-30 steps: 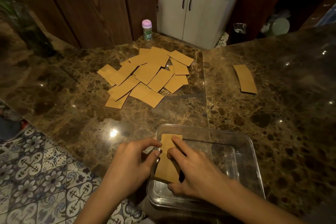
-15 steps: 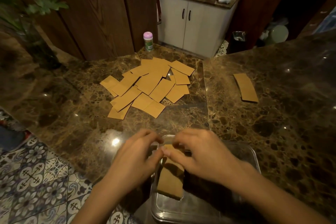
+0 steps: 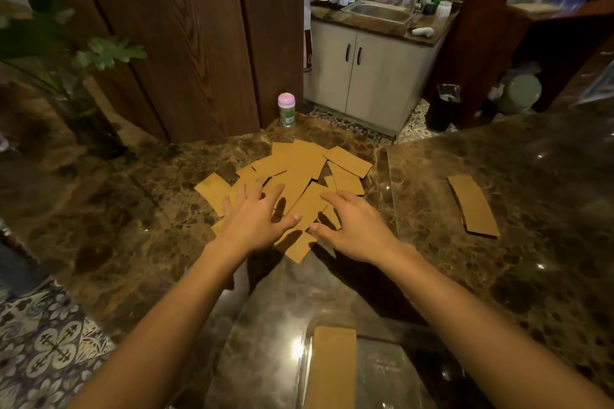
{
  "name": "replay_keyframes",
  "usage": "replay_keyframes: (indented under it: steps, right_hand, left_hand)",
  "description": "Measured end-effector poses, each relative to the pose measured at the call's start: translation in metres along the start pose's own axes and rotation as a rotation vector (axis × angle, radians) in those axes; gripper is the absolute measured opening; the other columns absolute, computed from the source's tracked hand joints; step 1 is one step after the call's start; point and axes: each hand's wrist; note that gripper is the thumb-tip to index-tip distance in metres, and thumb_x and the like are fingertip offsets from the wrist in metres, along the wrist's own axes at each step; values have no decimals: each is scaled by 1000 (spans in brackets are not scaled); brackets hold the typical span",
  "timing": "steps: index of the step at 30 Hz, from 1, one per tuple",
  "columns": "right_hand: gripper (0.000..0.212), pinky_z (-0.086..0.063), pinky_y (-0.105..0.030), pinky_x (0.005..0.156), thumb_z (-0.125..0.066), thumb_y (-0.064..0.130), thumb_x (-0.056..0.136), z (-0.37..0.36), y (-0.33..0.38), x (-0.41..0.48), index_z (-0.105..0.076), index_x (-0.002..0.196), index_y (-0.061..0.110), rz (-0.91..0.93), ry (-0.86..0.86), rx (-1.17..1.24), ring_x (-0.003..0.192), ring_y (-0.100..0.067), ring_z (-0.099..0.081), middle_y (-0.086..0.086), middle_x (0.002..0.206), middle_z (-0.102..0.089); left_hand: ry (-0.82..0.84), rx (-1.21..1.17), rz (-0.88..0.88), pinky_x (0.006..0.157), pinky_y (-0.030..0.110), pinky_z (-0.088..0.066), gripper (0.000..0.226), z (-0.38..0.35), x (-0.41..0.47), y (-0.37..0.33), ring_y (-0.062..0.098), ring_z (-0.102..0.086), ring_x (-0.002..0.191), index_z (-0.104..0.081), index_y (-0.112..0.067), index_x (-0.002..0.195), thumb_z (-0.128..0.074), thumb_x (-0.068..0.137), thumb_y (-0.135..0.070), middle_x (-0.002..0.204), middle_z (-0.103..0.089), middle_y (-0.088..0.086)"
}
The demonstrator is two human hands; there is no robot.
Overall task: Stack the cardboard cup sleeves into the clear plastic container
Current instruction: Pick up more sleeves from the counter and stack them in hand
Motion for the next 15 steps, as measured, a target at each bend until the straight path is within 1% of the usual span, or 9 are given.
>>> replay_keyframes:
  steps: [2, 3, 6, 10, 13, 15]
  right_hand:
    - [80, -30, -46, 121, -59, 63, 95, -5, -4, 19, -34, 161, 24, -43, 47, -11, 153, -34, -28, -16, 165, -34]
    - [83, -26, -48, 124, -58, 65, 95, -7, -5, 29, -31, 162, 25, -61, 64, -18, 156, -36, -21, -18, 168, -27]
    - [84, -17, -52, 127, -52, 71, 95, -9, -10, 61, -25, 164, 29, -97, 95, -41, 159, -37, -8, -18, 171, -15]
    - [86, -14, -55, 127, -36, 81, 93, -12, -15, 106, -22, 164, 33, -138, 90, -117, 158, -39, -7, -17, 171, -13]
    - [80, -13, -54, 126, -33, 77, 97, -14, -19, 134, -21, 164, 33, -148, 73, -123, 158, -39, -8, -17, 172, -12]
    - [76, -12, -56, 126, -30, 75, 99, -18, -22, 150, -21, 164, 35, -134, 84, -123, 159, -39, -6, -17, 173, -9]
  left_hand:
    - [62, 5, 47, 118, 71, -11, 92, 0, 21, 7, 43, 0, 156, -17, -40, 161, -35, 84, -88, 173, -4, 7]
    - [79, 7, 63, 118, 72, -9, 94, -1, 30, 10, 44, 4, 156, -14, -41, 161, -34, 83, -89, 173, -1, 7]
    - [76, 29, 70, 118, 73, -5, 95, -5, 58, 16, 45, 6, 155, -12, -42, 161, -29, 82, -91, 173, 1, 8]
    - [101, 21, 97, 119, 71, -1, 94, -8, 100, 18, 44, 8, 156, -9, -42, 162, -27, 83, -90, 173, 8, 6]
    - [140, 16, 89, 119, 71, -3, 92, -16, 114, 13, 44, 6, 156, -9, -43, 162, -26, 84, -90, 173, 7, 5]
    - [135, 3, 49, 119, 71, 1, 89, -26, 113, 8, 44, 9, 156, -8, -47, 161, -26, 85, -89, 173, 7, 4]
Point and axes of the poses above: each hand's wrist, its own x-axis towards the middle knuckle, its own z-axis out of the back of the hand, y = z × x
